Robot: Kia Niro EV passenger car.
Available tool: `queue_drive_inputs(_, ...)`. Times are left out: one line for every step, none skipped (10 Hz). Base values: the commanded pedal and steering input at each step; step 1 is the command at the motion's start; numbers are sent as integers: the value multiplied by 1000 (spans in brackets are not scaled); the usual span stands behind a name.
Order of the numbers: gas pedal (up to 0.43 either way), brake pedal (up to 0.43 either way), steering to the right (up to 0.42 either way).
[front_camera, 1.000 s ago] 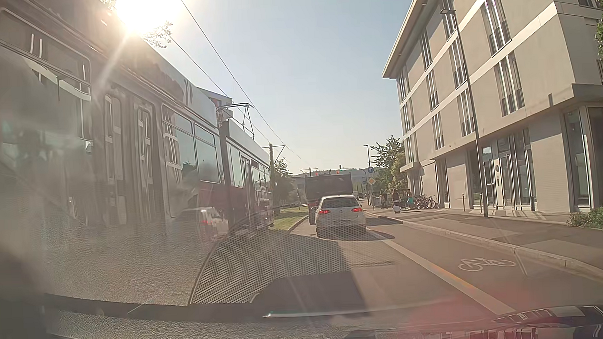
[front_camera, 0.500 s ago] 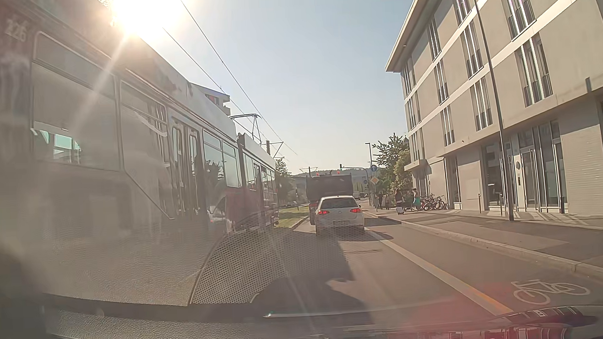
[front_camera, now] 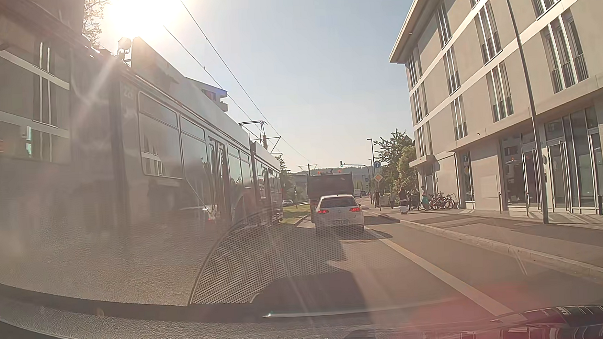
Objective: Follow the waypoints while adhering to traffic rules and regulations
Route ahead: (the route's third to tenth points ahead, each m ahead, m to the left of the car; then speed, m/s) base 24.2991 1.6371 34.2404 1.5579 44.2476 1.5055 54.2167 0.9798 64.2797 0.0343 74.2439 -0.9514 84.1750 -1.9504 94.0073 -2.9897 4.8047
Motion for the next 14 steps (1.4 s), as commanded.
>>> queue_drive_inputs(98,0,1)
queue_drive_inputs(98,0,1)
queue_drive_inputs(98,0,1)
queue_drive_inputs(98,0,1)
queue_drive_inputs(98,0,1)
queue_drive_inputs(98,0,1)
queue_drive_inputs(98,0,1)
queue_drive_inputs(98,0,1)
queue_drive_inputs(98,0,1)
queue_drive_inputs(98,0,1)
queue_drive_inputs(98,0,1)
queue_drive_inputs(98,0,1)
queue_drive_inputs(98,0,1)
queue_drive_inputs(98,0,1)
